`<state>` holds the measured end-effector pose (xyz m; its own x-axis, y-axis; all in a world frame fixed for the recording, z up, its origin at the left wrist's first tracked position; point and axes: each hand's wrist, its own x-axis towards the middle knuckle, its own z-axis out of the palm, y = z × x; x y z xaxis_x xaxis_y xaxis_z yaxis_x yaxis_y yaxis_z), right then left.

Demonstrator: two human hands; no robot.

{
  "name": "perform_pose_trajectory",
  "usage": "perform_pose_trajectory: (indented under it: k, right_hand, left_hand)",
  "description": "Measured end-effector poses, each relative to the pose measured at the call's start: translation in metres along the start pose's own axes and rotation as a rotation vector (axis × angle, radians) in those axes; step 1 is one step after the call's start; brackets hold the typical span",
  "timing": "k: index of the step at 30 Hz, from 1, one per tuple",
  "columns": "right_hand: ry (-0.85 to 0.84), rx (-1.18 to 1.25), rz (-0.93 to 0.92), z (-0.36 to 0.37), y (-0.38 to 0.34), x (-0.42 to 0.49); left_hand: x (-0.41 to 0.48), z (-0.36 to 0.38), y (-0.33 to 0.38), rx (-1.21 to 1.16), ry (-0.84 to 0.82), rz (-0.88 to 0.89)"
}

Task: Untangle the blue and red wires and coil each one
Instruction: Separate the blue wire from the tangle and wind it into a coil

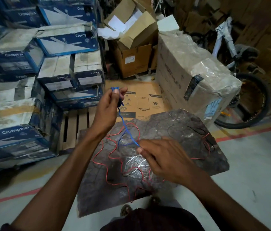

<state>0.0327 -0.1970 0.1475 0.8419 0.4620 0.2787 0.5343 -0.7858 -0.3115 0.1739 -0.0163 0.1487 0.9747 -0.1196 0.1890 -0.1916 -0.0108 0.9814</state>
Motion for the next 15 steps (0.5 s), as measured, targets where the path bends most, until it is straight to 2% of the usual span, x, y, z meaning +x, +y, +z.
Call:
perform_pose_trajectory:
  k: [4, 6, 9, 15]
  right_hand:
    - [0.134, -0.083, -0.126, -0.032, 0.01, 0.03]
    - [0.206, -0.091, -0.13, -0.045, 0.019, 0.045]
    - [0.297, -0.057, -0.086, -0.055, 0.034, 0.064]
    - [0.462, 0.27, 0.153, -0.054, 0.068, 0.094]
  left_hand:
    - [-0.01, -0.005, -0.01, 0.468, -0.101, 0.198]
    - [-0.015, -0.004, -0.013, 0.551, -0.141, 0.221]
    - [-0.02, -0.006, -0.006, 0.48, -0.202, 0.223]
    - [-0.038, -0.008, 0.004, 0.182, -0.395, -0.032]
